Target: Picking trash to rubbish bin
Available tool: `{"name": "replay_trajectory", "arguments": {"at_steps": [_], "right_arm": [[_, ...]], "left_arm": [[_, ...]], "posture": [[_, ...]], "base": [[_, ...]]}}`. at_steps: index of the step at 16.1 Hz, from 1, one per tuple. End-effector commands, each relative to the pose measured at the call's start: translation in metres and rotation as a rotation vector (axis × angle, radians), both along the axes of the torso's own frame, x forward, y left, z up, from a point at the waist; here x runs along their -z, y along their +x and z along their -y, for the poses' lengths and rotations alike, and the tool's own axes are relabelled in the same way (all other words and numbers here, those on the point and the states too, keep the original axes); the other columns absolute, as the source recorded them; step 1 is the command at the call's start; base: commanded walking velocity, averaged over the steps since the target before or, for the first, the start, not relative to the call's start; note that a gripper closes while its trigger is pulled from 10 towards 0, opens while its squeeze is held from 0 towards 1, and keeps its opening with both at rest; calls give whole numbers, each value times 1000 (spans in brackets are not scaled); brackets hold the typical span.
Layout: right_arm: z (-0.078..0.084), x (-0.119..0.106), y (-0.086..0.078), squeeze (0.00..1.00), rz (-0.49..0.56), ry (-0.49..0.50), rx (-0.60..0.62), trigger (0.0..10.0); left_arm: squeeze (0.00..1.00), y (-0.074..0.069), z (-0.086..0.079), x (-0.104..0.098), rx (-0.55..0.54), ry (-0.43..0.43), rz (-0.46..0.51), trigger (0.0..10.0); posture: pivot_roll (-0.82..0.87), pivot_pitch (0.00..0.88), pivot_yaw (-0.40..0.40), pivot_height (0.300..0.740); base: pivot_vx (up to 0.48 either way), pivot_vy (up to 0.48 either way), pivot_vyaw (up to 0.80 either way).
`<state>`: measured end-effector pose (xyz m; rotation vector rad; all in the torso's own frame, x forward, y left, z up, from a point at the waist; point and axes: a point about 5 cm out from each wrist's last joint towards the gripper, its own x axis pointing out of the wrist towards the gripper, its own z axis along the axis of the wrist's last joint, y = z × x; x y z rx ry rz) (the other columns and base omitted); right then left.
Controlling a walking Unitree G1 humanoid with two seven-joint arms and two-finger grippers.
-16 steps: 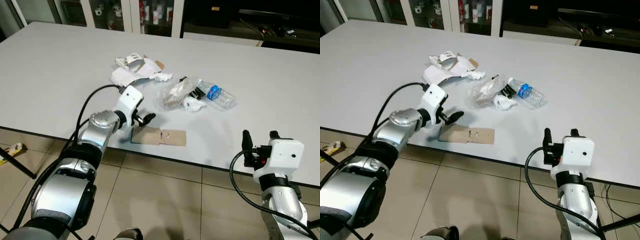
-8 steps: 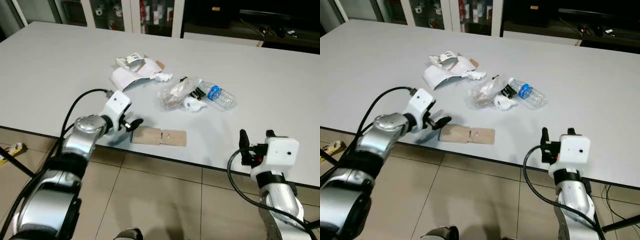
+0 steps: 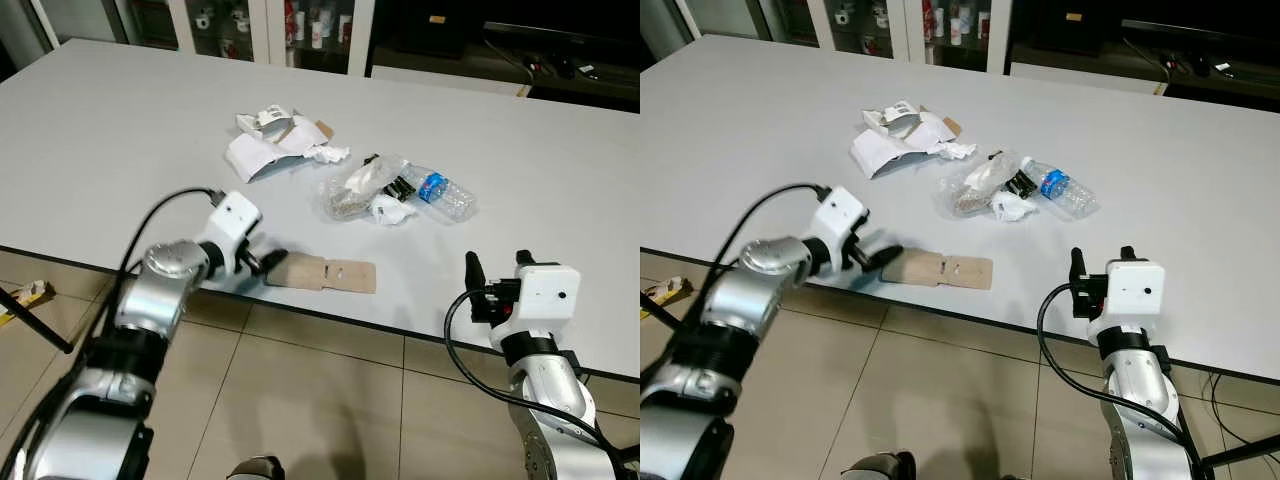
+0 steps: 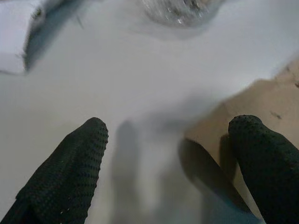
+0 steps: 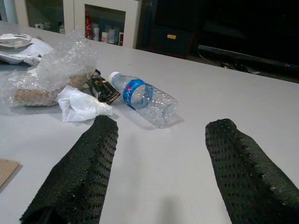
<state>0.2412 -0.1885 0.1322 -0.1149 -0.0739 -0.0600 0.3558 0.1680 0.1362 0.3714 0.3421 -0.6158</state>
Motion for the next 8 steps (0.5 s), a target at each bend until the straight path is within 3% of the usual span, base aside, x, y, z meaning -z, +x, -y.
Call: {"name": "replay_trajectory", "arguments": {"at_steps": [1, 8], "right_arm": [[2, 0, 1, 0, 5, -1, 0, 10000], [4, 1, 0, 0, 5, 1, 8, 10000]], "left_arm": [[0, -4, 5, 0, 20, -11, -11, 10000], [0, -7, 7, 9, 1, 8, -31, 10000]], "posture": [[229, 92, -31, 740], [217, 92, -26, 740]], "base": [[0, 0, 0], [0, 0, 0]]}}
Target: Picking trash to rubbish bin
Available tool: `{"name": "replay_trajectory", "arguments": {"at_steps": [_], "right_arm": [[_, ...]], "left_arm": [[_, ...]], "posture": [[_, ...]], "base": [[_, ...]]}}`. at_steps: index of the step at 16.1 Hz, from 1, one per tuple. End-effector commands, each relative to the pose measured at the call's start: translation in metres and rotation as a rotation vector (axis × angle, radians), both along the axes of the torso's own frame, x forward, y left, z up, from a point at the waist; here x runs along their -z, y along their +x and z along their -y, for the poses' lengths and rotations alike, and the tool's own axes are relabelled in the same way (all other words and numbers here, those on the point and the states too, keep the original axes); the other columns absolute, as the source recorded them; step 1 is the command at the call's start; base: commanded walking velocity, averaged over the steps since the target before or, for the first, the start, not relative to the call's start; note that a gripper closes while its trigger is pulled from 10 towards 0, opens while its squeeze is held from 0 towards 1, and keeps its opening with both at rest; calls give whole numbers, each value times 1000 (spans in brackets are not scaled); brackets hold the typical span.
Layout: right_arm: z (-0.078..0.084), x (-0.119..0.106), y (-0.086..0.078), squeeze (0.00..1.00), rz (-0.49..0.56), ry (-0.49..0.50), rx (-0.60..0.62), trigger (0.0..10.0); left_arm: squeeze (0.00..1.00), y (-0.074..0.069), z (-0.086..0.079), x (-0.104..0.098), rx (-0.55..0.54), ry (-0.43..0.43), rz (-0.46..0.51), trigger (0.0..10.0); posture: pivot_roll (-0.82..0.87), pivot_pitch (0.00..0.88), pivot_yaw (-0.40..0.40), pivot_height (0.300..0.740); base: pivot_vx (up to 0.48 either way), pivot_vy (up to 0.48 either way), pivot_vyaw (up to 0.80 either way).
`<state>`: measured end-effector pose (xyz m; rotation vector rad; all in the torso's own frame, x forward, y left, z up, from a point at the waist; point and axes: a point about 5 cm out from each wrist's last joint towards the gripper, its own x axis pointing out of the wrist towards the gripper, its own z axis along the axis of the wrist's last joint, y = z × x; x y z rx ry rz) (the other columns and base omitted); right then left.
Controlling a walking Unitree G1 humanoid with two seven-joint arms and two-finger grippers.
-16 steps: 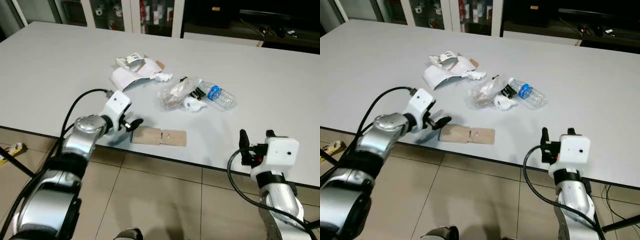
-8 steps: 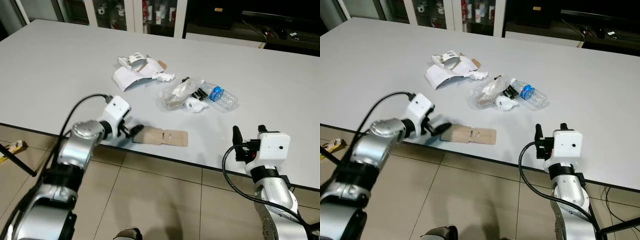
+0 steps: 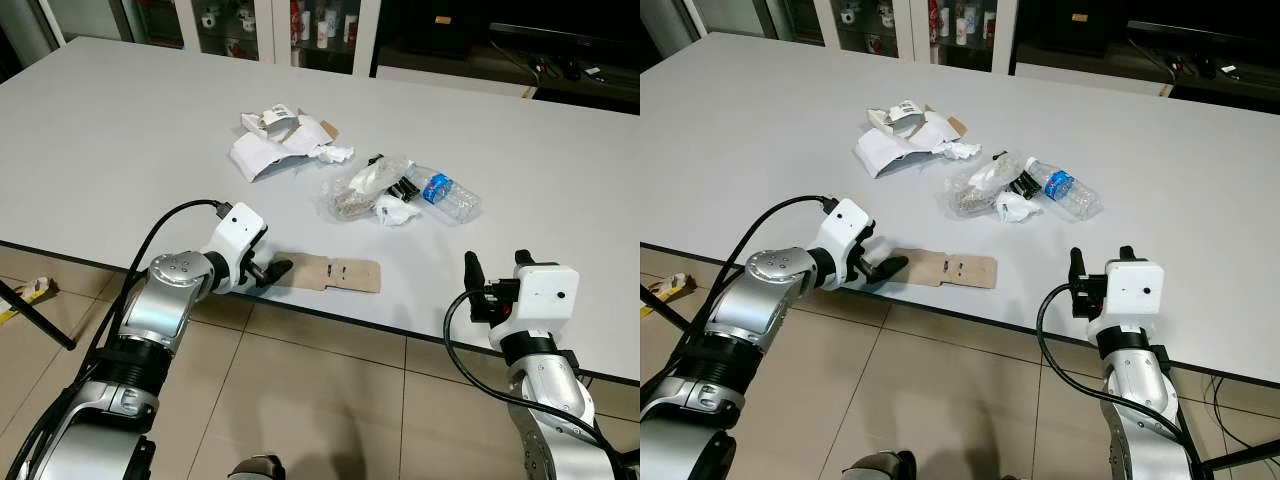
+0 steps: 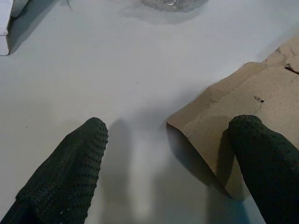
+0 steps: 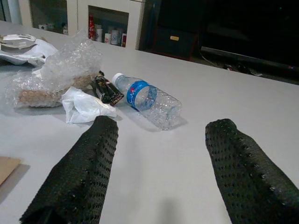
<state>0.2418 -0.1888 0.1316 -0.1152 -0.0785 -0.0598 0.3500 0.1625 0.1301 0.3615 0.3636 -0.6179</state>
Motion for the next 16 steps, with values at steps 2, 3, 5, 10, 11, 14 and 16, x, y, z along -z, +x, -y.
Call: {"name": "replay_trajectory", "arguments": {"at_steps": [2, 3, 5, 10, 11, 14, 16], "right_arm": [[3, 1, 0, 0, -1, 2, 9, 10000], [3, 1, 0, 0, 0, 2, 10, 10000], [4, -1, 2, 0, 9, 3, 15, 10000], [3, 1, -1, 0, 0, 8, 17, 10000], [3, 1, -1, 0, 0, 7, 18, 10000], [4, 1, -1, 0, 2, 2, 18, 10000], [4, 1, -1, 0, 2, 4, 18, 10000]], "left_arm": [[0, -1, 5, 6, 1, 7, -14, 10000], [0, -2, 8, 9, 4, 1, -26, 10000], [0, -1, 11, 10, 12, 2, -30, 10000], [0, -5, 15, 18, 29, -4, -44, 7137], [0, -4, 14, 19, 20, -2, -41, 6863], [0, 7, 1, 11, -62, 24, 20, 10000], [0, 10, -3, 9, -84, 28, 32, 6706]], "posture": [[213, 88, -26, 740], [212, 81, -24, 740], [211, 85, -21, 740], [204, 97, -26, 740], [204, 97, -26, 740], [202, 99, -27, 740], [201, 104, -25, 740]], "base": [[0, 0, 0], [0, 0, 0], [0, 0, 0], [0, 0, 0], [0, 0, 0], [0, 0, 0], [0, 0, 0]]}}
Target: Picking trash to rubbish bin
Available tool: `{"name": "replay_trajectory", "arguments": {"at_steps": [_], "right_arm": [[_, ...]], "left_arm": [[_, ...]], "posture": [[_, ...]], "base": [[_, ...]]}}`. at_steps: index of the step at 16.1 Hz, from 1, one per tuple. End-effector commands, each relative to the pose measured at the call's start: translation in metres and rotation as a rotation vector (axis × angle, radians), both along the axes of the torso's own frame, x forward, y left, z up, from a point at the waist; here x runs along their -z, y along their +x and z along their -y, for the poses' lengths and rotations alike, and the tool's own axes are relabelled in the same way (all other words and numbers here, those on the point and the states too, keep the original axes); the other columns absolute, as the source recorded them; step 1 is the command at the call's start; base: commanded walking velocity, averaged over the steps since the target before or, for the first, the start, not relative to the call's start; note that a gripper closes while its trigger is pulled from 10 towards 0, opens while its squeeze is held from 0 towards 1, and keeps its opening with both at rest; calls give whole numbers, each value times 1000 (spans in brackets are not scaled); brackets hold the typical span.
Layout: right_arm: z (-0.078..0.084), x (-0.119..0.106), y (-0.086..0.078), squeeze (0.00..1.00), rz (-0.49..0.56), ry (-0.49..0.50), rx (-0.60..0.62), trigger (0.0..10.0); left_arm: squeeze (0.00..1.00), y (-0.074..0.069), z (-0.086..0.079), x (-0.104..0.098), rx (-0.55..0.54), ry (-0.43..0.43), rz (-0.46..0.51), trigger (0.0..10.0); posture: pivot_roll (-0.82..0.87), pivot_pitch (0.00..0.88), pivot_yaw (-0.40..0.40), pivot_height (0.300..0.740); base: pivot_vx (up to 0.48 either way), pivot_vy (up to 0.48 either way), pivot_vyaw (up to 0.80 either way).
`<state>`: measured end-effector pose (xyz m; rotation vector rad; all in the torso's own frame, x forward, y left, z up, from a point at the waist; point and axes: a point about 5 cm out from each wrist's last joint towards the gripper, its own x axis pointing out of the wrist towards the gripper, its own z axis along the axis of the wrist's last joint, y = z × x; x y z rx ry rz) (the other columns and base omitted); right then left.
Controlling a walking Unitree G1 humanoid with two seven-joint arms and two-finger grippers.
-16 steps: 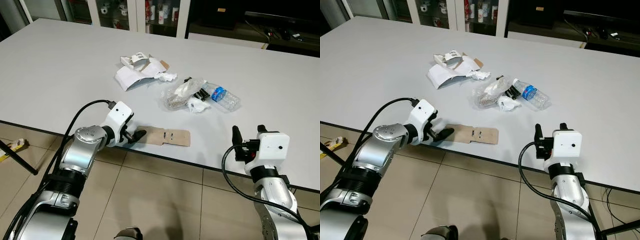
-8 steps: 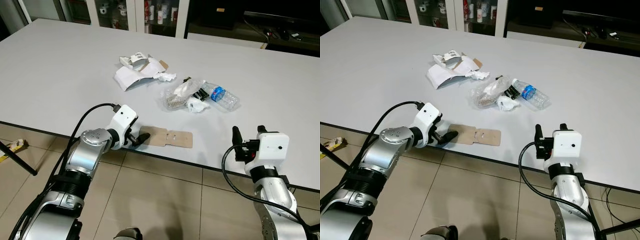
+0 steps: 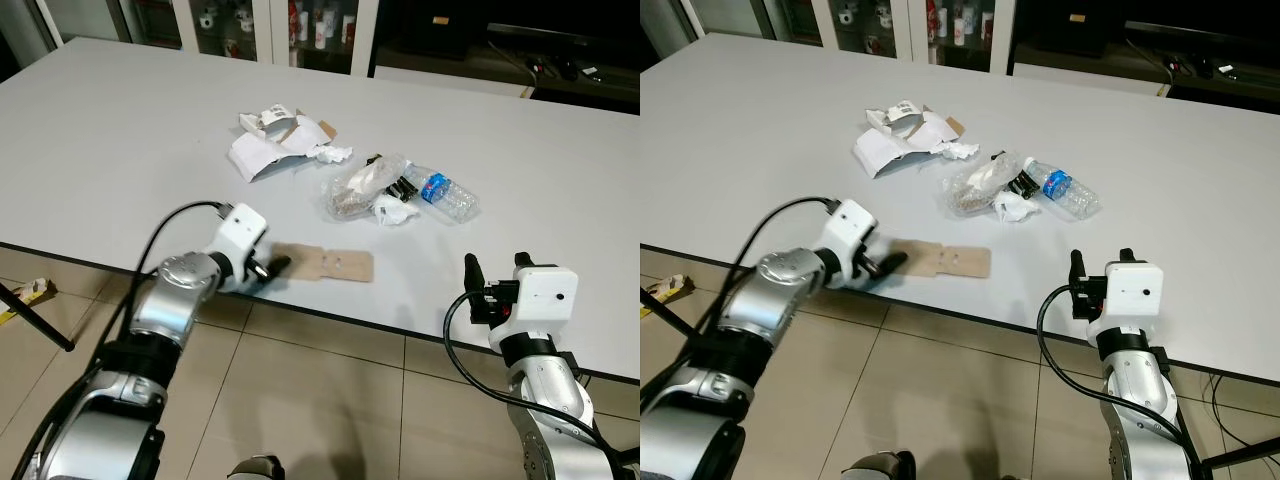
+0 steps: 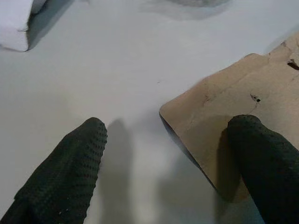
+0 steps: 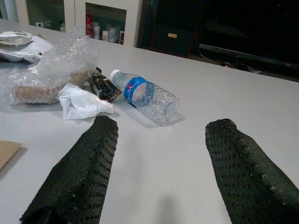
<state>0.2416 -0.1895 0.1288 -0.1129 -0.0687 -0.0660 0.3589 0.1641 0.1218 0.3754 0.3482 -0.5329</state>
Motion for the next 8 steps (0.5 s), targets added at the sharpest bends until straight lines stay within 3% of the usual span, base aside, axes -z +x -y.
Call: {"name": "replay_trajectory", "arguments": {"at_steps": [1, 2, 8], "right_arm": [[2, -1, -2, 0, 10, 3, 12, 10000], [0, 0, -3, 0, 7, 7, 12, 10000], [2, 0, -6, 0, -3, 8, 18, 10000]], "left_arm": [[0, 0, -2, 2, -7, 8, -6, 2980], [0, -1, -2, 4, 4, 9, -17, 0], [0, -5, 9, 16, 32, -16, -49, 0]], "posture": [[200, 110, -23, 740], [198, 112, -22, 740], [179, 111, -25, 740]], "base": [[0, 0, 0], [0, 0, 0], [0, 0, 0]]}}
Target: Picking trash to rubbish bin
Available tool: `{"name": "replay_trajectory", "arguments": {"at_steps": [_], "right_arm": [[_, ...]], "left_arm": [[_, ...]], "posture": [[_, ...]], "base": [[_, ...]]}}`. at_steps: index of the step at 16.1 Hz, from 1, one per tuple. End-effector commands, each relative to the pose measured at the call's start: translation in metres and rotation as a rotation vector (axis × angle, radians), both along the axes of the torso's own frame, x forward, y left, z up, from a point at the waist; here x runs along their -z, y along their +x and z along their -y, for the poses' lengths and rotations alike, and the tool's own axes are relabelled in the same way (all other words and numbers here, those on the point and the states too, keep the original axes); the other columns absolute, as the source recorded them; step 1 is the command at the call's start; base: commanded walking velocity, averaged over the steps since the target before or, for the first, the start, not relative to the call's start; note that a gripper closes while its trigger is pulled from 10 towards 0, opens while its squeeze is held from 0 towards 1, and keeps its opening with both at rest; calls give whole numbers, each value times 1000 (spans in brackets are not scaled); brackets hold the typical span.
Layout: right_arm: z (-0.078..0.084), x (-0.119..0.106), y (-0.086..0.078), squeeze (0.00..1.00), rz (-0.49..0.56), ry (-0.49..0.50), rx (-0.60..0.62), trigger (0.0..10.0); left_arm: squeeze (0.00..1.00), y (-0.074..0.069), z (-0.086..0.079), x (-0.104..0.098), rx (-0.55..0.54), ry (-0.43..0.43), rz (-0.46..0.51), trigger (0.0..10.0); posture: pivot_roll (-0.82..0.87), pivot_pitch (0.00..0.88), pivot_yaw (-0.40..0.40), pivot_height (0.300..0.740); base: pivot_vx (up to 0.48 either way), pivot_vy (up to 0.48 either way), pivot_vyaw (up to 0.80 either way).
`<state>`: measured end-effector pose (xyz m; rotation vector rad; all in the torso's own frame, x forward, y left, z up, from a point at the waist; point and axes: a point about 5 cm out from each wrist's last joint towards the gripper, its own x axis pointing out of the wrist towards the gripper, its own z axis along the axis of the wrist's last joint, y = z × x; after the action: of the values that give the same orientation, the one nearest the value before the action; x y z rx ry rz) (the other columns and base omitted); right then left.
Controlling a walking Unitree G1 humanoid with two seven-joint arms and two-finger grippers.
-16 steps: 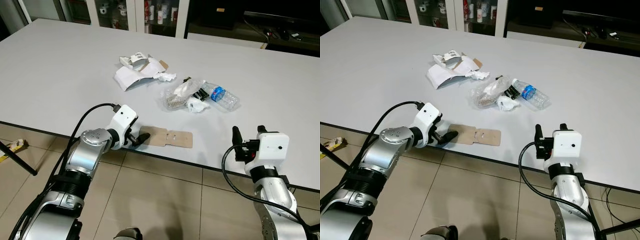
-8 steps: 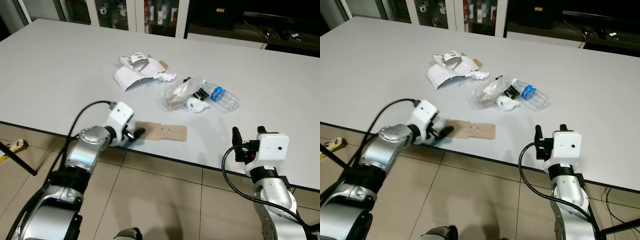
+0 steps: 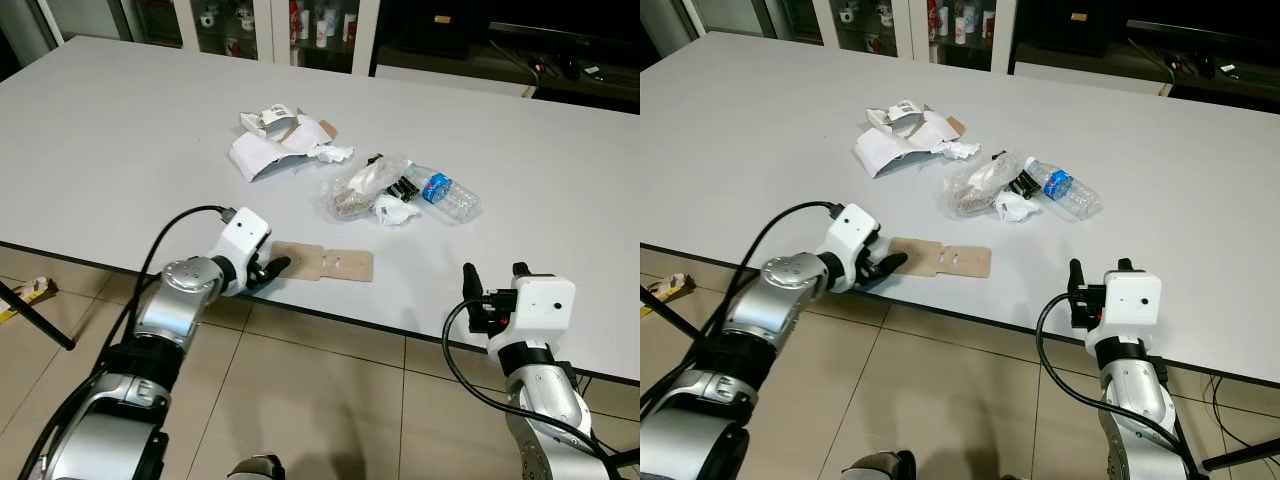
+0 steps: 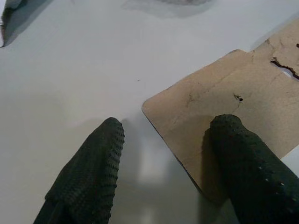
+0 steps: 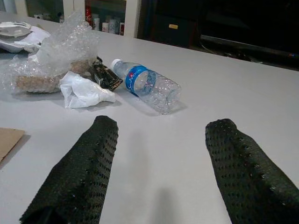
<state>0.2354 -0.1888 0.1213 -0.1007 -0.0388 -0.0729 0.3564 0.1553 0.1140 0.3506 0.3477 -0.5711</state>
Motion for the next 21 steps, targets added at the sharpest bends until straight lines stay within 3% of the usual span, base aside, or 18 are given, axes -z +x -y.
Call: {"name": "replay_trajectory", "arguments": {"at_steps": [1, 6, 11, 15, 17, 21], "right_arm": [[3, -8, 0, 0, 28, -7, 12, 10000], [5, -8, -1, 0, 30, -12, 19, 10000], [5, -9, 2, 0, 36, -15, 20, 10000], [4, -11, 4, 0, 44, -18, 19, 10000], [5, -12, 3, 0, 46, -22, 23, 10000], [7, -12, 2, 0, 46, -26, 32, 10000]], "left_arm": [[0, -1, 3, 9, -4, 7, -35, 0], [0, 0, 12, 14, -23, -39, -34, 0], [0, 11, 35, 11, -140, -167, 21, 0], [0, 16, 48, 7, -198, -218, 64, 0], [0, 20, 53, -2, -205, -239, 115, 0], [0, 24, 49, -28, -172, -259, 235, 0]], "posture": [[179, 111, -25, 740], [160, 100, -23, 740], [151, 87, -30, 740], [143, 81, -32, 740], [136, 78, -33, 740], [133, 75, -30, 740]], "base": [[0, 0, 0], [0, 0, 0], [0, 0, 0], [0, 0, 0], [0, 0, 0], [0, 0, 0]]}}
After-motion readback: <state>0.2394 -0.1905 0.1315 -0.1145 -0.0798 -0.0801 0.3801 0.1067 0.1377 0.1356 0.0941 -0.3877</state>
